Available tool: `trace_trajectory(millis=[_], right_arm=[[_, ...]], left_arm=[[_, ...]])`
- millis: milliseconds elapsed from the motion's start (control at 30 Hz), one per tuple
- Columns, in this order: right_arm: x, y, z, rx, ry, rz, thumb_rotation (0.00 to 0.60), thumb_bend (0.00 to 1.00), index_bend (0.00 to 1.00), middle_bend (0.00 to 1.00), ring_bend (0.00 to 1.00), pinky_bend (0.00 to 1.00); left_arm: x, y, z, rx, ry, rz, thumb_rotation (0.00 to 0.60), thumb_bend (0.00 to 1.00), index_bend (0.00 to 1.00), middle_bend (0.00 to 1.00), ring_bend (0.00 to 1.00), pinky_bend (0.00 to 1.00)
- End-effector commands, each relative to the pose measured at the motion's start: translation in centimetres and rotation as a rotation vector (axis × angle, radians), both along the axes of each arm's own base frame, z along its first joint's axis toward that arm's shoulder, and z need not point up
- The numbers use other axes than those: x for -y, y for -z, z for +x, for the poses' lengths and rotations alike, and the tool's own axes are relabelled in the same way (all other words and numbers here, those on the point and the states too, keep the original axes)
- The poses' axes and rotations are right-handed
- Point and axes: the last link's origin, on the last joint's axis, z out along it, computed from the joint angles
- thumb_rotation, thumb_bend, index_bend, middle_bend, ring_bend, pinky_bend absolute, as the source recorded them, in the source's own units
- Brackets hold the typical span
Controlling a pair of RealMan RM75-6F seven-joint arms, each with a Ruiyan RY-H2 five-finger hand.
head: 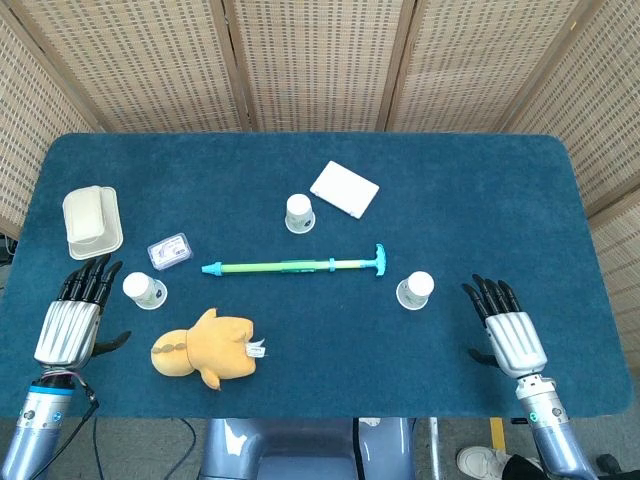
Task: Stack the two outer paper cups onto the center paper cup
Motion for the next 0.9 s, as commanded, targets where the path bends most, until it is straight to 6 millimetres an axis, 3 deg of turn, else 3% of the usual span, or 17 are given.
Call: trace_trajectory(millis=[33, 900], right_arm=[[0.01, 0.08, -0.02, -0.006, 0.0, 0.0, 0.6, 0.14, 0.04, 0.0, 0.0, 0.0], [0.14, -0.45, -0.27, 0.007, 0.021, -0.016, 0.6, 0.14, 0.08, 0.0, 0.0, 0.0]], left_arm=[[-0.02, -0.11, 0.06, 0.007, 0.005, 0.008, 0.6, 0.0, 0.0, 0.0, 0.0, 0.1], [-0.33, -0.17, -0.11, 0.024, -0.018, -0.017, 0.6, 0.02, 0.01, 0.0, 0.0, 0.12]])
